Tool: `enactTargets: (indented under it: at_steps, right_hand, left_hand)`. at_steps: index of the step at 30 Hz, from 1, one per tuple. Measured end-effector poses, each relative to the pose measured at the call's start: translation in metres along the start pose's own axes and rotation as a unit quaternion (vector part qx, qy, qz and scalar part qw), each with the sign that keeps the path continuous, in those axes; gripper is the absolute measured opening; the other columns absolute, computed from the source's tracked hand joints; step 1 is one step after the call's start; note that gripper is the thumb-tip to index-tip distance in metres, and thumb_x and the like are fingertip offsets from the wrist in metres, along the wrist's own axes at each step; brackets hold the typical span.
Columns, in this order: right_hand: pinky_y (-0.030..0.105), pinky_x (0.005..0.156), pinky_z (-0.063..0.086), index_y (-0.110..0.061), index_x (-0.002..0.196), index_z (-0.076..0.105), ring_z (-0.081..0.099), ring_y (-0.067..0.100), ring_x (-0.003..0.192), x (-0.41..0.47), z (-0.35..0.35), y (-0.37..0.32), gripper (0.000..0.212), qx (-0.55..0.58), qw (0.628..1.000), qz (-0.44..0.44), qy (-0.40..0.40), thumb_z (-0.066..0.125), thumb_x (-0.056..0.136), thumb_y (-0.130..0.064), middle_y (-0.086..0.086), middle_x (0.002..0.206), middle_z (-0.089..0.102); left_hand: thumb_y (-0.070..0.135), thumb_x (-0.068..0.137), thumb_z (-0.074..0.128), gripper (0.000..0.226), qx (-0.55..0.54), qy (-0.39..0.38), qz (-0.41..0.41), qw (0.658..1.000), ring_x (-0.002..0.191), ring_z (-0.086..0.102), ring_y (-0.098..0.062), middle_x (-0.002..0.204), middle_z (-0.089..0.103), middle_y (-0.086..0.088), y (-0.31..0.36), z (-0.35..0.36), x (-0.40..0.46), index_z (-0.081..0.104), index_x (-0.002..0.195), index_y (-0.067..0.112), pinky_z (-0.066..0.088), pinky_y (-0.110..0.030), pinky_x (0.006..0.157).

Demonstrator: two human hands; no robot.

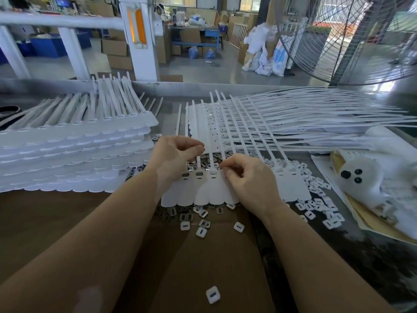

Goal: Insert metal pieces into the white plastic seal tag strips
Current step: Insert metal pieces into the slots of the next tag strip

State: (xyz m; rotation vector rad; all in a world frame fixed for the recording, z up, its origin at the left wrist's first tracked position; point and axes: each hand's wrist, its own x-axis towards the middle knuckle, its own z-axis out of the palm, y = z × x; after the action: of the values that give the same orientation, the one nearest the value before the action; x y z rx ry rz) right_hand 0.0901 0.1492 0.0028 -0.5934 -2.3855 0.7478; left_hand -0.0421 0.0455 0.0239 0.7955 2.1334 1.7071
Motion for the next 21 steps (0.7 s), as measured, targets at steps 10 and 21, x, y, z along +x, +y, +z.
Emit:
enactTargets:
  at_steps: [10, 21]
  right_hand:
    - [0.017, 0.071, 0.043, -0.023, 0.093, 0.070, 0.057, 0.003, 0.079, 0.000, 0.000, 0.001, 0.013, 0.004, 1.000, -0.004, 0.004, 0.059, 0.088, -0.018, -0.015, 0.082, 0.063]
    - [0.025, 0.075, 0.048, -0.022, 0.094, 0.070, 0.059, 0.006, 0.081, 0.001, -0.002, 0.000, 0.014, 0.026, 1.000, 0.008, -0.003, 0.059, 0.088, -0.018, -0.011, 0.083, 0.066]
  left_hand:
    - [0.010, 0.084, 0.067, 0.009, 0.073, -0.075, 0.029, 0.994, 0.048, 0.053, 0.007, 0.073, 0.068, 0.007, 0.003, -0.004, -0.001, 0.073, 0.085, 0.017, 0.037, -0.005, 0.045]
    - [0.024, 0.084, 0.068, 0.009, 0.229, -0.166, 0.006, 0.959, 0.062, 0.051, -0.003, 0.069, 0.062, 0.006, 0.015, 0.003, -0.002, 0.072, 0.082, 0.016, 0.036, -0.012, 0.050]
